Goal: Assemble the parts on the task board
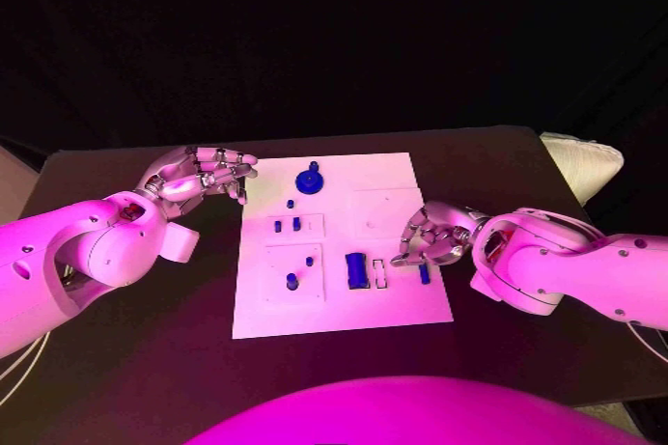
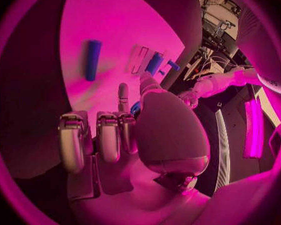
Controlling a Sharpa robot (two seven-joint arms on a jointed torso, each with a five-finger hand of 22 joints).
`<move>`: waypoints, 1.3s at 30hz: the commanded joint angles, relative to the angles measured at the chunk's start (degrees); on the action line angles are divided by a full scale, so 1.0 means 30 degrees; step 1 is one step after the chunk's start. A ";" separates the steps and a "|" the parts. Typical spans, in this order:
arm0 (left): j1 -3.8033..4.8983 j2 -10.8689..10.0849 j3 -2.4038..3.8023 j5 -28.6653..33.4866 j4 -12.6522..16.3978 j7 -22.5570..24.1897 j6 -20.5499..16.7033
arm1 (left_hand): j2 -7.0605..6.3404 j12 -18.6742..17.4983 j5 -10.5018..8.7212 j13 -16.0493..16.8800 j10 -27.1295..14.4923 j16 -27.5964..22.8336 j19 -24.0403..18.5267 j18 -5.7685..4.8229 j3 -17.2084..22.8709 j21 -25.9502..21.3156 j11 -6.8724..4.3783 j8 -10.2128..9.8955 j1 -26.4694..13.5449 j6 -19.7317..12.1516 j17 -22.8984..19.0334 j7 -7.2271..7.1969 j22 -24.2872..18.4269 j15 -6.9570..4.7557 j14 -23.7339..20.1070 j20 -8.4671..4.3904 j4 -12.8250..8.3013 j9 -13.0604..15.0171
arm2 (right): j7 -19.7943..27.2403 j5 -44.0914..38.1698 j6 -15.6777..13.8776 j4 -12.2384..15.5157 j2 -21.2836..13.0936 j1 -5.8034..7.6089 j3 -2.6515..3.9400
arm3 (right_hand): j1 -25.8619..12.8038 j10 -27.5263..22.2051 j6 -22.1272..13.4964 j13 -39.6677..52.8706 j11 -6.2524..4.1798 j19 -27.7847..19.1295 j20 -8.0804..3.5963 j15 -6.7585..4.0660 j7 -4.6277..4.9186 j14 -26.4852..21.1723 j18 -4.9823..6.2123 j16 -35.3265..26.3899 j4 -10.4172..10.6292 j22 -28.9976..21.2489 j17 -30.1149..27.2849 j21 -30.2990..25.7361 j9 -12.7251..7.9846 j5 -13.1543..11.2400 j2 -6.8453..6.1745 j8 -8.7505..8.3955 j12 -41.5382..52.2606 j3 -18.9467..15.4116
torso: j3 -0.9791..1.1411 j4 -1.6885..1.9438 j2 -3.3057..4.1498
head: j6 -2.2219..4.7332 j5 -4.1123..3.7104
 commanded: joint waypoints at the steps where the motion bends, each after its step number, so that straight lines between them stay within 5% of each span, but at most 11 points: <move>1: -0.0002 0.0072 0.0005 0.0113 0.0010 0.0121 0.0188 | 0.0126 0.0036 -0.0007 -0.0016 -0.0135 -0.0054 0.0110 0.0114 -0.0029 -0.0061 0.0045 0.0061 0.0065 -0.0132 -0.0016 -0.0057 -0.0016 0.0108 -0.0049 0.0044 0.0102 -0.0026 | 0.0541 -0.0145 -0.0576 0.0138 -0.0696 0.0170 0.0004 | 0.0110 0.1992 -0.0166 0.5017 0.0161 0.1998 0.0199 0.0154 -0.0032 0.2028 -0.0127 0.0078 -0.0023 0.5017 0.5030 0.0089 -0.0042 0.0036 -0.0059 -0.0087 0.0066 -0.0065 | 0.0005 -0.0032 -0.0014 | 0.0003 -0.0130; 16: -0.0015 0.0235 -0.0027 0.0134 -0.0098 0.0124 0.0199 | 0.0114 0.0041 -0.0011 -0.0017 -0.0137 -0.0053 0.0114 0.0114 -0.0039 -0.0068 0.0048 0.0063 0.0055 -0.0135 -0.0017 -0.0056 -0.0021 0.0110 -0.0050 0.0045 0.0118 -0.0026 | -0.0066 -0.2024 0.0931 0.0439 -0.2703 0.0390 -0.0021 | 0.0047 0.1992 -0.0155 0.5017 0.0198 0.1998 0.0242 0.0198 0.0000 0.2015 -0.0127 0.0053 -0.0009 0.5017 0.4977 0.0089 -0.0074 -0.0048 -0.0140 -0.0136 0.0066 -0.0138 | 0.0002 -0.0053 -0.0007 | 0.0034 -0.0321; 25: -0.0017 0.0228 -0.0032 0.0140 -0.0102 0.0113 0.0196 | 0.0102 0.0054 -0.0015 -0.0020 -0.0142 -0.0050 0.0122 0.0112 -0.0058 -0.0086 0.0050 0.0070 0.0035 -0.0137 -0.0018 -0.0054 -0.0032 0.0114 -0.0050 0.0048 0.0160 -0.0026 | -0.0604 -0.2534 0.1801 0.0272 -0.2260 -0.0037 -0.0028 | -0.0319 0.1992 0.0021 0.5017 0.0216 0.1998 0.0307 0.0229 -0.0002 0.2001 -0.0127 0.0025 0.0027 0.5017 0.4918 0.0089 -0.0105 -0.0185 -0.0195 -0.0148 0.0066 -0.0331 | 0.0008 -0.0012 0.0009 | 0.0003 -0.0353; 39: -0.0018 0.0167 -0.0033 0.0141 -0.0074 0.0105 0.0246 | 0.0107 0.0061 -0.0012 -0.0022 -0.0145 -0.0048 0.0127 0.0112 -0.0059 -0.0096 0.0049 0.0075 0.0033 -0.0138 -0.0019 -0.0056 -0.0038 0.0115 -0.0050 0.0049 0.0182 -0.0026 | -0.1190 -0.3127 0.1734 -0.0079 -0.1181 -0.0896 -0.0029 | -0.0668 0.1992 0.0167 0.5017 0.0192 0.1998 0.0328 0.0219 -0.0037 0.1999 -0.0127 0.0022 0.0038 0.5017 0.4911 0.0089 -0.0126 -0.0126 -0.0083 -0.0149 0.0066 -0.0398 | 0.0018 0.0014 0.0008 | 0.0003 -0.0314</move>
